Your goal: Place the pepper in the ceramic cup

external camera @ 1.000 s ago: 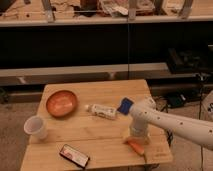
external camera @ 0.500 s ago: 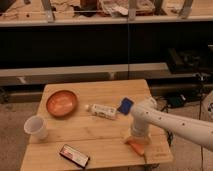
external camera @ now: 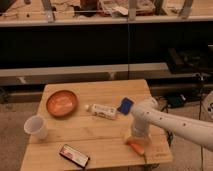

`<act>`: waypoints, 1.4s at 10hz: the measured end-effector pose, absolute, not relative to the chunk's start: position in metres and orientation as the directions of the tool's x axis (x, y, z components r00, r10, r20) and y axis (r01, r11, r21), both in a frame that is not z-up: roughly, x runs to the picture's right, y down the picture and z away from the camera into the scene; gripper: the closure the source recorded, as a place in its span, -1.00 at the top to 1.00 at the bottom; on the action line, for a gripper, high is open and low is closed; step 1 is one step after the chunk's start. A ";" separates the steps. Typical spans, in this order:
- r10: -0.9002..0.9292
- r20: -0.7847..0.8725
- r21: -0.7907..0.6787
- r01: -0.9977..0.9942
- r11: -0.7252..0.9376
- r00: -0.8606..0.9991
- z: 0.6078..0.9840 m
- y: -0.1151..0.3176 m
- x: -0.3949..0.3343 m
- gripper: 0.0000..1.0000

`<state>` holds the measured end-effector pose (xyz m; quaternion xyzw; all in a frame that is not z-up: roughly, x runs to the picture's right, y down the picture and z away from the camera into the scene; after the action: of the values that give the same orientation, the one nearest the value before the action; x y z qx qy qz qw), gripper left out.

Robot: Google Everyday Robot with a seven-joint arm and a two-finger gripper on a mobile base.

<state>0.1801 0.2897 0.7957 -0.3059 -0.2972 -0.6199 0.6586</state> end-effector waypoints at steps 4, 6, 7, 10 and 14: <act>-0.629 0.776 -0.010 0.998 0.056 0.043 0.795 0.293 0.181 -0.09; -0.627 0.778 -0.010 0.998 0.057 0.044 0.793 0.291 0.180 -0.48; -0.628 0.777 -0.010 0.998 0.059 0.045 0.791 0.289 0.181 -0.62; -0.627 0.778 -0.012 0.998 0.057 0.045 0.789 0.287 0.183 -0.65; -0.619 0.785 0.005 0.998 0.060 0.033 0.792 0.288 0.179 -0.65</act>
<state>0.1787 0.2878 0.7918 -0.2972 -0.3191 -0.6178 0.6543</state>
